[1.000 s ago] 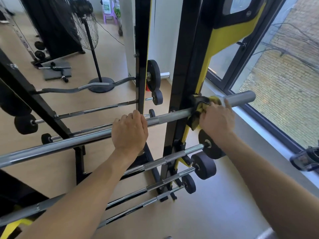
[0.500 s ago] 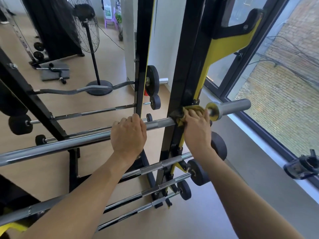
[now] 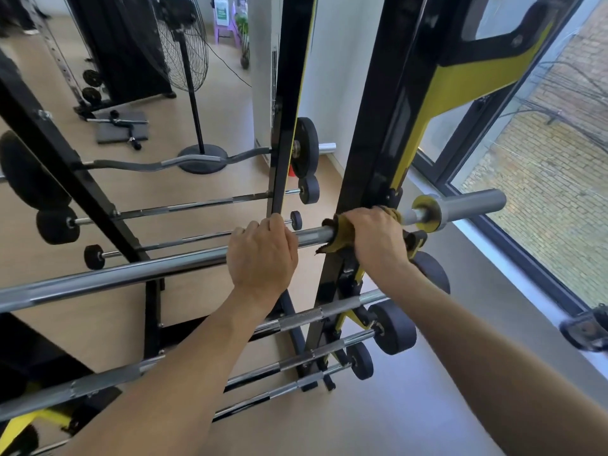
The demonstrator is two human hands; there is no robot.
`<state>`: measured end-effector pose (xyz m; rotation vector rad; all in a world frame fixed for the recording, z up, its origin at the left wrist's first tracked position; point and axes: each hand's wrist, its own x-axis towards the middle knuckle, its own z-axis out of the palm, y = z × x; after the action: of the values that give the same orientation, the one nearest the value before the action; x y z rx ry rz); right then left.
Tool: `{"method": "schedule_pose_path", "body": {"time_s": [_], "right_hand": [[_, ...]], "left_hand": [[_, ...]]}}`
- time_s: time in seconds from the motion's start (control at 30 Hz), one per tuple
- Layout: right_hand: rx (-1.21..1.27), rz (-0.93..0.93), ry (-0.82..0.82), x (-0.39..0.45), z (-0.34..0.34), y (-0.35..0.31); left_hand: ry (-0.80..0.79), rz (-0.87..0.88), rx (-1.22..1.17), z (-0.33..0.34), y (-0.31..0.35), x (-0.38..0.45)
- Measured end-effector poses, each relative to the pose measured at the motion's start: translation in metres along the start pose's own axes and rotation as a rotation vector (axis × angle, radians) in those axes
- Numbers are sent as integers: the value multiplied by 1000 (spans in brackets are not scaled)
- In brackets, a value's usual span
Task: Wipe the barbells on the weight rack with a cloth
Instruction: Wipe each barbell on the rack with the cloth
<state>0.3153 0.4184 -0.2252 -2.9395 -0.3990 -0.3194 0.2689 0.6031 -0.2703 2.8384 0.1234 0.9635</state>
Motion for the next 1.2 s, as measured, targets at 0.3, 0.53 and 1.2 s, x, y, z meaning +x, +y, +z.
{"method": "schedule_pose_path", "body": {"time_s": [0.3,0.53,1.2], "right_hand": [[486,-328,423,-50,67,-22],[642,26,123,-98,106,9],[523,-117,-653,-114,219,38]], "left_hand": [[49,16,-41,1,-3,-5],[85,222,-478,26,-5,-110],[-969,-408,58,143,-80,-151]]}}
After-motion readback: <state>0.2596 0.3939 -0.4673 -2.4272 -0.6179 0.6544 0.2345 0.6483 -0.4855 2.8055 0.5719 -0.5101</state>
